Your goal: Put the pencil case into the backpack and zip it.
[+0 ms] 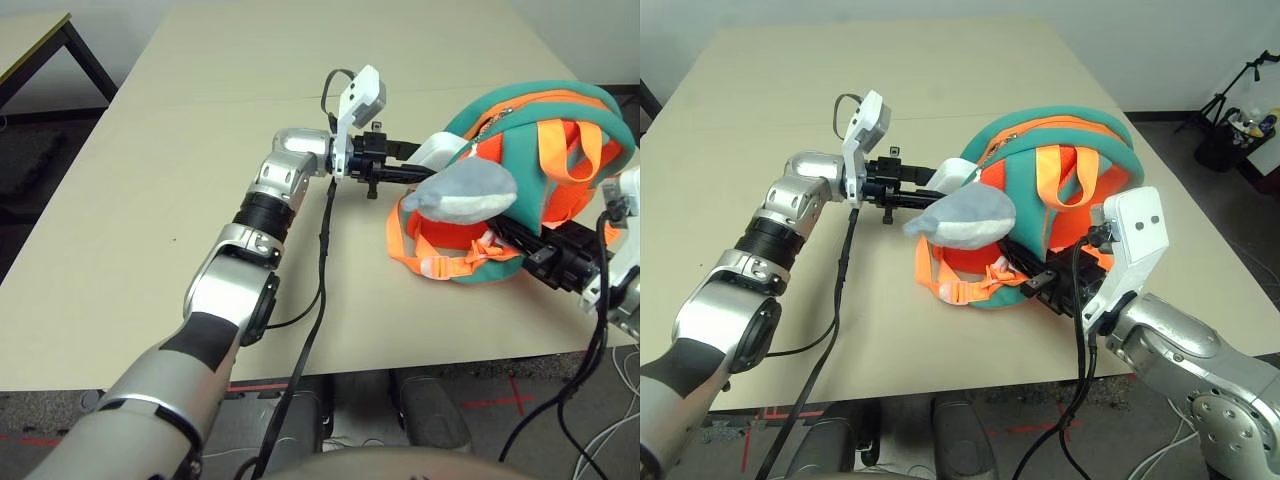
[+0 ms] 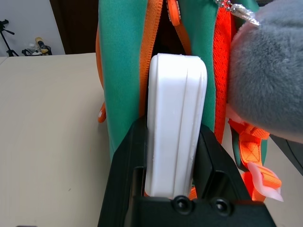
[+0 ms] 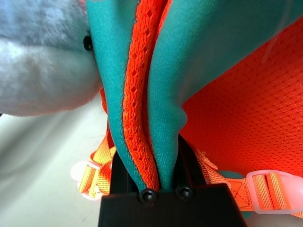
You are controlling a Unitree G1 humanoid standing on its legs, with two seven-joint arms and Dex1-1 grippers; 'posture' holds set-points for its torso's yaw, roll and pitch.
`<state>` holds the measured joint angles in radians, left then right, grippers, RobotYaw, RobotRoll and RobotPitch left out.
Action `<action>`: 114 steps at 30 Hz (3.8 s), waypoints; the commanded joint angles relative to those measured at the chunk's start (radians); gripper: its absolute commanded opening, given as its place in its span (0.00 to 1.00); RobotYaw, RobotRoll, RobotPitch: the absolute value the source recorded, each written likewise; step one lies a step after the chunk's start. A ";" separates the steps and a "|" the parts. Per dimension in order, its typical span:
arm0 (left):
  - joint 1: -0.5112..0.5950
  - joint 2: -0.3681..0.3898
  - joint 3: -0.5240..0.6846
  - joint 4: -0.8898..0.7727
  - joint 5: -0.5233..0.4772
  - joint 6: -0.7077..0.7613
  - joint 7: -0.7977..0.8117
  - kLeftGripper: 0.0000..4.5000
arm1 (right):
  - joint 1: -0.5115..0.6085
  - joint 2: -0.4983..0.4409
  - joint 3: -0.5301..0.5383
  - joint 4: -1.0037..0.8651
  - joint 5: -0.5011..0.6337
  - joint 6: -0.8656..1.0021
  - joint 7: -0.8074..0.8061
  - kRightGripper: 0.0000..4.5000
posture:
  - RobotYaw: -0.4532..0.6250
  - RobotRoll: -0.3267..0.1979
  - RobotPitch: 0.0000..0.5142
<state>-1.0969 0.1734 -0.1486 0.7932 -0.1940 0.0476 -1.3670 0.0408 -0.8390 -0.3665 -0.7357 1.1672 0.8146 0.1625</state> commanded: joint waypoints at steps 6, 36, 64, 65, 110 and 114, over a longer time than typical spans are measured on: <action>0.075 0.025 -0.062 -0.087 0.026 0.067 -0.051 0.80 | 0.024 0.004 -0.002 0.007 -0.035 -0.001 0.052 0.05 | 0.22 0.62 0.17; -0.151 0.284 0.040 -0.220 -0.062 0.304 -0.049 1.00 | -0.026 0.002 0.066 0.182 -0.292 -0.106 0.262 0.05 | 0.23 0.62 0.34; -0.127 0.101 -0.067 -0.175 -0.036 0.283 -0.029 0.00 | -0.057 0.071 0.031 0.112 -0.275 -0.035 0.211 0.05 | 0.19 0.62 0.34; -0.127 0.098 -0.067 -0.164 -0.032 0.275 -0.029 0.00 | -0.058 0.073 0.031 0.111 -0.275 -0.034 0.210 0.05 | 0.18 0.62 0.34; -0.253 0.148 0.046 -0.244 -0.010 0.245 0.007 0.63 | -0.079 0.100 0.011 0.101 -0.261 0.003 0.166 0.05 | 0.21 0.62 0.33; -0.151 0.257 0.000 -0.512 -0.034 0.378 -0.025 0.91 | -0.095 0.111 0.031 0.125 -0.280 -0.009 0.180 0.05 | 0.23 0.62 0.32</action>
<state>-1.2671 0.4241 -0.1160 0.3736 -0.2075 0.3751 -1.3730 -0.0566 -0.7331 -0.3519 -0.6222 0.8988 0.8081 0.3355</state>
